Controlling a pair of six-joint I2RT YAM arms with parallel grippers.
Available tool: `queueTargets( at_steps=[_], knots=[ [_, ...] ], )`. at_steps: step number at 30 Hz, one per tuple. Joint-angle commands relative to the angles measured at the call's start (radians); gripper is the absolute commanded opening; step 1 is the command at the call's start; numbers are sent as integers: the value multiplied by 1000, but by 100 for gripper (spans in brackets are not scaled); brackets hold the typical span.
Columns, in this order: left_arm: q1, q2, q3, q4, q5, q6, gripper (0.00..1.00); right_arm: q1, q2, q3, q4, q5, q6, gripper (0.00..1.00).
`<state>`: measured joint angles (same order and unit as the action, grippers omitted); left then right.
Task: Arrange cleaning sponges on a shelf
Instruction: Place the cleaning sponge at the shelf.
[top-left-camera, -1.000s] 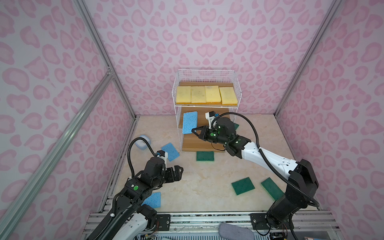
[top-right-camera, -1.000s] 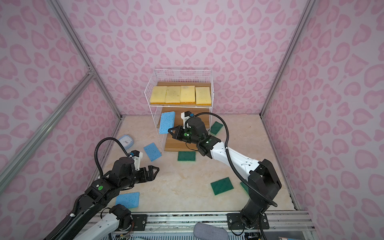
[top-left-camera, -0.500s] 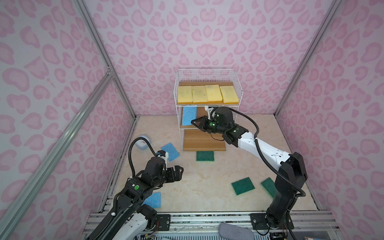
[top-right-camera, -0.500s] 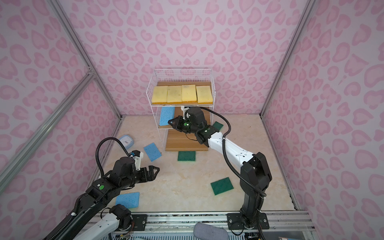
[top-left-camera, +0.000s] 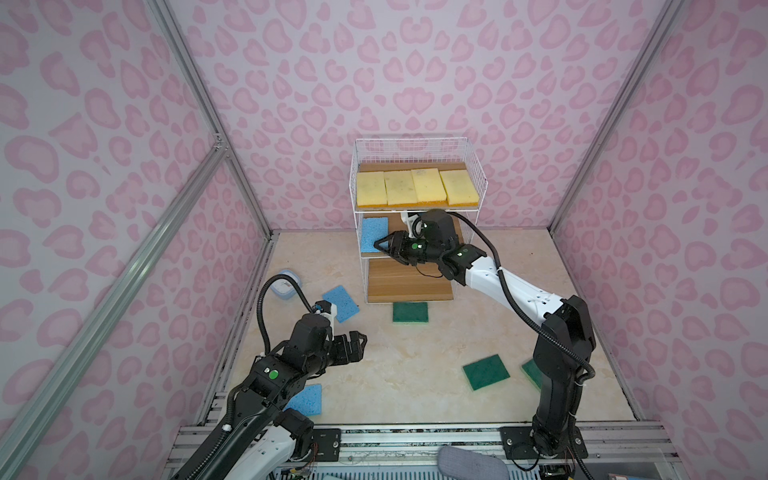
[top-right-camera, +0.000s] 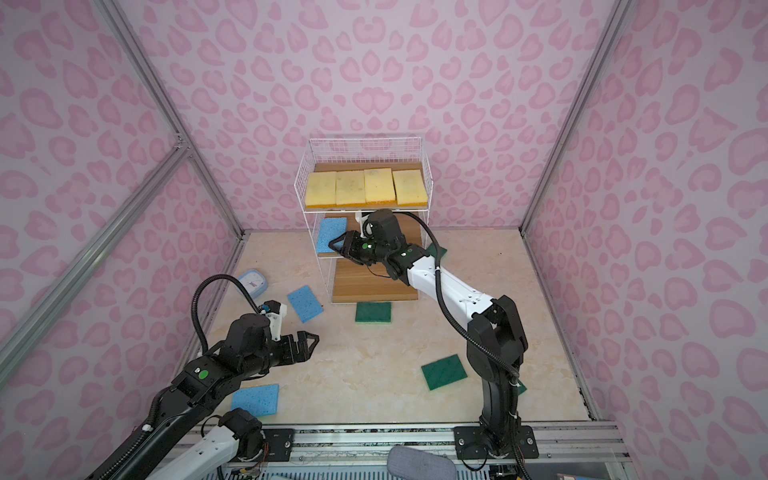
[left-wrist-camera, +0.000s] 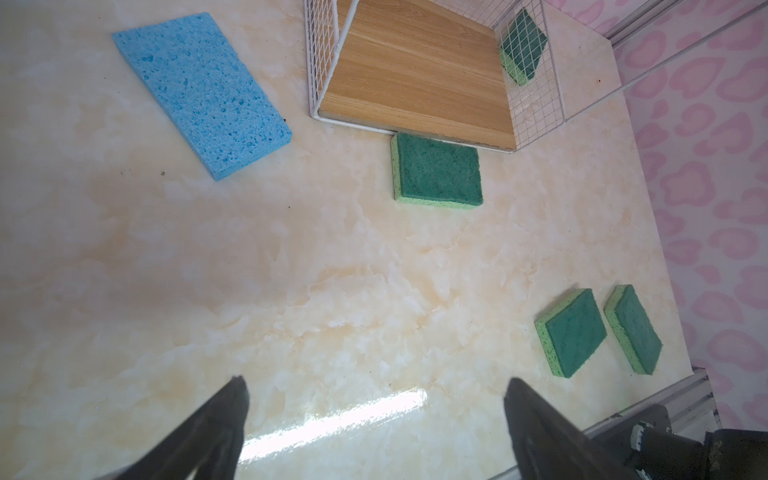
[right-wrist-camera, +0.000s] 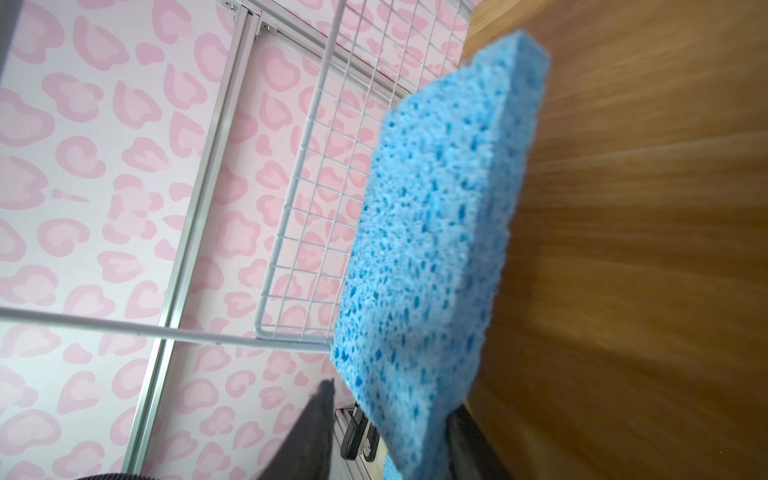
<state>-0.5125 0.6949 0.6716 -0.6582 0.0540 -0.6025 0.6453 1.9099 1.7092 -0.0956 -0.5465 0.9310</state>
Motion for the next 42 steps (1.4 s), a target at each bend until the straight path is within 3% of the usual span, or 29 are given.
queueTargets(
  at_steps=[1,15,22,38,40,42],
  knots=[
    [1,7,2,7,-5,1,97,-4,2,-6,-3,11,-15,59],
    [2,41,10,12,-9,-10,97,1,-72,-86,-26,45,-72,87],
    [2,48,16,14,-10,-19,97,30,-92,-53,-168,146,-192,99],
    [2,46,14,5,-14,-26,97,76,-138,-107,-154,210,-212,98],
    [2,48,16,6,-16,-25,97,74,-147,-118,-147,211,-209,93],
    [2,51,18,6,-18,-25,97,66,-156,-137,-128,197,-193,77]
  ],
)
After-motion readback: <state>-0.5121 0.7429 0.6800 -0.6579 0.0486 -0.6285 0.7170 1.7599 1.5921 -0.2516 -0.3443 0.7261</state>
